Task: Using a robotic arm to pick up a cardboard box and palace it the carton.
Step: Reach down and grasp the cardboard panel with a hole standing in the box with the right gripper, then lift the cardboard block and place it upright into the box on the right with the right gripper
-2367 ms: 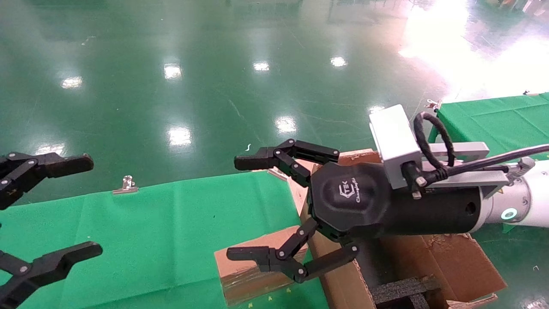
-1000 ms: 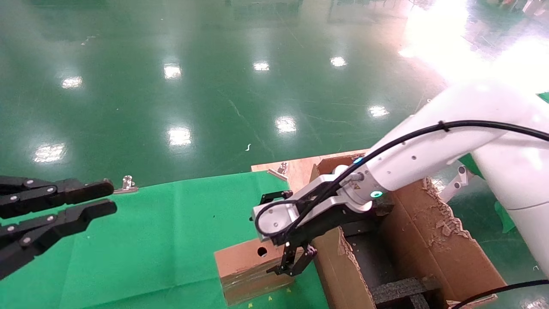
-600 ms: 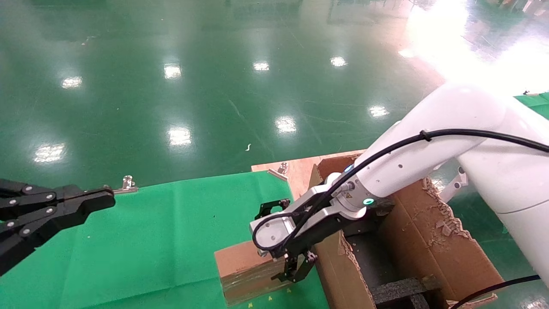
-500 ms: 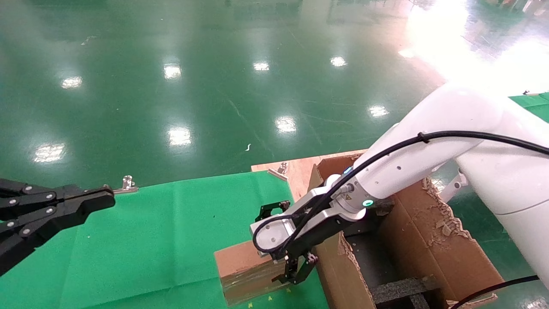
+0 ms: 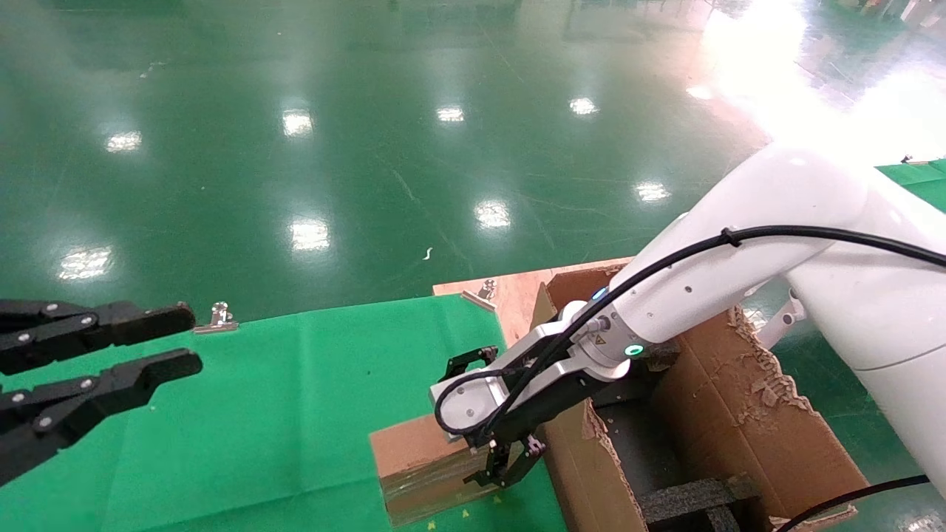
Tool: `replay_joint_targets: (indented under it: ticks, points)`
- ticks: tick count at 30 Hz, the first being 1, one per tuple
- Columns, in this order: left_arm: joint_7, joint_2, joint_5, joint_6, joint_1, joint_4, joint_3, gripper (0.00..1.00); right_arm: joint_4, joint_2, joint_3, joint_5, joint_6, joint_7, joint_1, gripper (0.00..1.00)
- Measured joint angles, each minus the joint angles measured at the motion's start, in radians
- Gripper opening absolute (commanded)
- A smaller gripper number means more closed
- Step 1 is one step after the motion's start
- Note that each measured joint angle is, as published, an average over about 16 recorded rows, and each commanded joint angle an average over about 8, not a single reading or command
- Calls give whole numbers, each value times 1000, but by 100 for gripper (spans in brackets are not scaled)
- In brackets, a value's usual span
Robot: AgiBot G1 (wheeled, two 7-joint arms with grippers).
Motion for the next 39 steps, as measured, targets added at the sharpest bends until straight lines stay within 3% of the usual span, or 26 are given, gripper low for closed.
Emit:
replay_joint_targets:
  ticks: [27,39]
  points:
    - [0,0,0,0,0,0,0,100,-3,5,8,7,0,3,6,0]
    - [0,0,0,0,0,0,0,100,-86,23,35,46,-14,-19,133,0]
